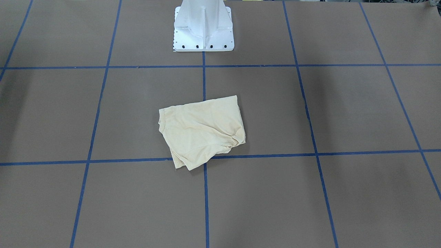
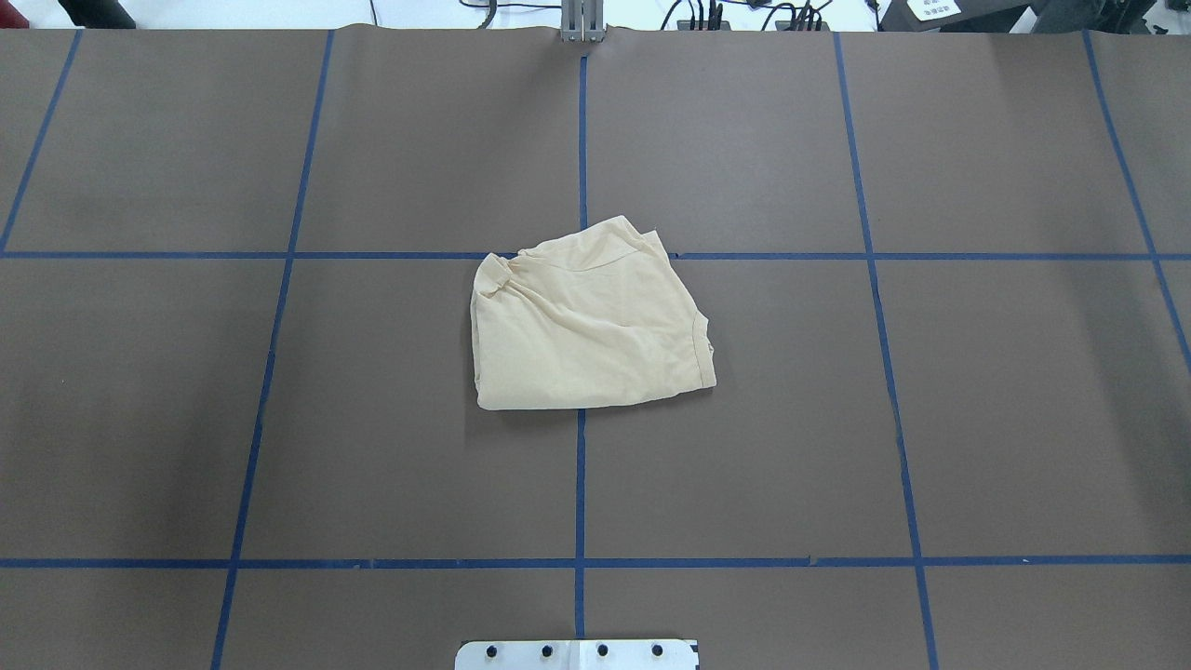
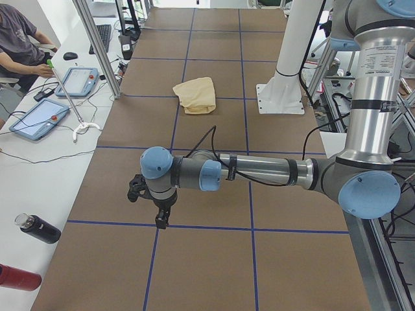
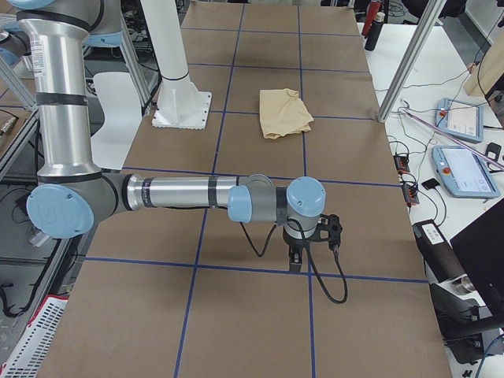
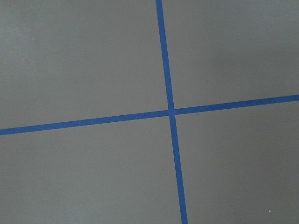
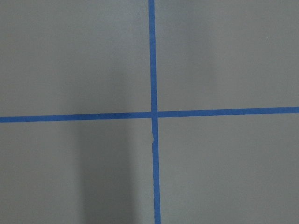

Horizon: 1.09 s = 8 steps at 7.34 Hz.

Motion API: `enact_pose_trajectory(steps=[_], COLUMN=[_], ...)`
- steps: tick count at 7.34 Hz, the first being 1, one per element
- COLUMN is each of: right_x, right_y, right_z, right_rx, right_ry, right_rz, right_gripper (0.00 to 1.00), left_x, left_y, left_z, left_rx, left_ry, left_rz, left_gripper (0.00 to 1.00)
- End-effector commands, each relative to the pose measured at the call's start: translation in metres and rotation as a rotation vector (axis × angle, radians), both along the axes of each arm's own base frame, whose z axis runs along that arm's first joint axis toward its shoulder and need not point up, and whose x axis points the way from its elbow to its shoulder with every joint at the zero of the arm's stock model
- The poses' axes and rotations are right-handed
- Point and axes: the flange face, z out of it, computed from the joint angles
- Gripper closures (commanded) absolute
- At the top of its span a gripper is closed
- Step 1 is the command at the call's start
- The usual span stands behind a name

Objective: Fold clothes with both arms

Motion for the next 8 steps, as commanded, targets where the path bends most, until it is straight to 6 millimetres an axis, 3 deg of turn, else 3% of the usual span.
enact_pose_trajectory(steps=[1, 3, 8], right_x=[0.007, 0.006, 0.006], right_y=[0.001, 0.009, 0.010], right_z=[-0.013, 0.003, 0.017], right_rx=[0.048, 0.011, -0.019], right_ry=[0.086, 0.081, 0.083], right_rz=[-0.008, -0.007, -0.004], right_gripper=[0.00, 0.00, 0.00], left_x=[0.000, 0.000, 0.000], left_y=[0.001, 0.002, 0.001], left_z=[0.001, 0.002, 0.001], left_rx=[-0.001, -0.003, -0.001], left_ry=[-0.002, -0.001, 0.001], left_rz=[0.000, 0.001, 0.000], left_gripper=[0.00, 0.00, 0.00])
